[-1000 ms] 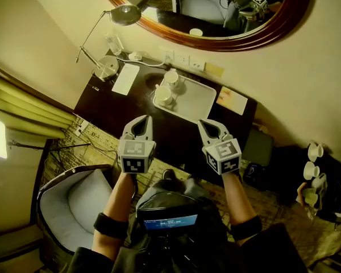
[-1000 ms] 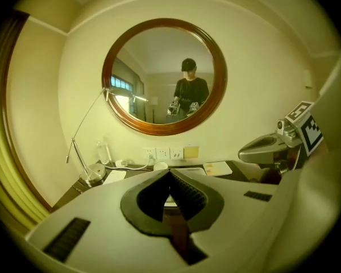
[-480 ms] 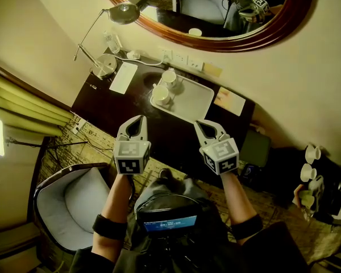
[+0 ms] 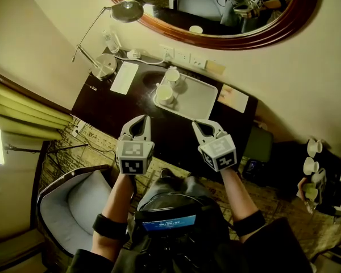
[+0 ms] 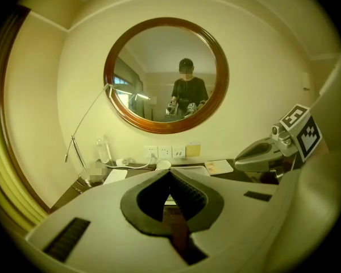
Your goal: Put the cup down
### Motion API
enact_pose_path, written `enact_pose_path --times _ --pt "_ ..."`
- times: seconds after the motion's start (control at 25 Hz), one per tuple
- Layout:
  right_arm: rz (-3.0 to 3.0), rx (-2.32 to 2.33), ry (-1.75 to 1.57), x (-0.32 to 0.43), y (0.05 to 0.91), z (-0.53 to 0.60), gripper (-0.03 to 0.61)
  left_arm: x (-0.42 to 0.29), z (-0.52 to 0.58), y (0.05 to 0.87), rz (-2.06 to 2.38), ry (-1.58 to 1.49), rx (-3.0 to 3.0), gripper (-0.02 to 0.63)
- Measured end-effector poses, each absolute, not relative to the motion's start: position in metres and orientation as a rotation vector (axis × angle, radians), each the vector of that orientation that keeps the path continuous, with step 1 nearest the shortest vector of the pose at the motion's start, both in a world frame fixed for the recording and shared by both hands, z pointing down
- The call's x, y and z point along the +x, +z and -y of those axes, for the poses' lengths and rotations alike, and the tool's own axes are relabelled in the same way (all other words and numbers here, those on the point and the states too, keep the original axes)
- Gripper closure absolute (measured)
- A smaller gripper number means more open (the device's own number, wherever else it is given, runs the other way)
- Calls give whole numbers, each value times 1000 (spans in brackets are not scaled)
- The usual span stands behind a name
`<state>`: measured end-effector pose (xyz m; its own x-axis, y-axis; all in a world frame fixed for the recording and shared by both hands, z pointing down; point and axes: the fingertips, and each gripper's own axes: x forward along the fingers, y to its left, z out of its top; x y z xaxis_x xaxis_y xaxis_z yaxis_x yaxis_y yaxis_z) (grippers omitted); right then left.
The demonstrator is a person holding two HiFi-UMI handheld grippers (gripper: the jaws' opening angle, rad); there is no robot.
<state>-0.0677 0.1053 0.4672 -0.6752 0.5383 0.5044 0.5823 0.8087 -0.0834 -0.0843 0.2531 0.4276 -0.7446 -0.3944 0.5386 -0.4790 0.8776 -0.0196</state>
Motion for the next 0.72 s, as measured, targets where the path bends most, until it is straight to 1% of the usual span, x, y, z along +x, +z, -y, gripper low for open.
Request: enact_pose_path --times 0.08,0.12,0.2,0.24,0.32,0.4,0.48,0.52,0.56,0.6,0.68,0.72 --pt "2450 -831 -111 -70 477 -115 568 -87 -258 430 2514 198 648 614" --pt "2442 -823 -121 -73 483 -119 545 -89 -261 433 2514 187 654 614" --pt "2438 -798 -151 -84 494 -123 543 -94 -266 438 2509 175 664 614" --pt "2434 -792 -162 -91 499 -126 517 -96 -269 442 2505 173 666 614" --pt "2407 -802 -158 -103 512 -133 422 -99 -272 449 2493 172 656 614" --pt "2366 -819 -143 -112 531 -139 383 -100 -272 455 2481 170 637 614" --pt "2342 -820 -142 -127 555 -143 321 -103 -271 459 2479 174 616 614" --pt "2339 -816 -147 -136 566 -145 265 -105 -270 461 2481 173 605 614" --pt "2331 -810 -150 -143 575 -146 190 -105 -267 464 2480 173 598 614" --pt "2317 -805 -155 -148 582 -149 150 -104 -264 467 2475 182 596 614" --pt "2296 -803 -174 -158 598 -154 113 -103 -257 475 2457 219 604 614" --pt "2289 -807 -179 -165 605 -157 112 -106 -254 479 2454 225 605 614"
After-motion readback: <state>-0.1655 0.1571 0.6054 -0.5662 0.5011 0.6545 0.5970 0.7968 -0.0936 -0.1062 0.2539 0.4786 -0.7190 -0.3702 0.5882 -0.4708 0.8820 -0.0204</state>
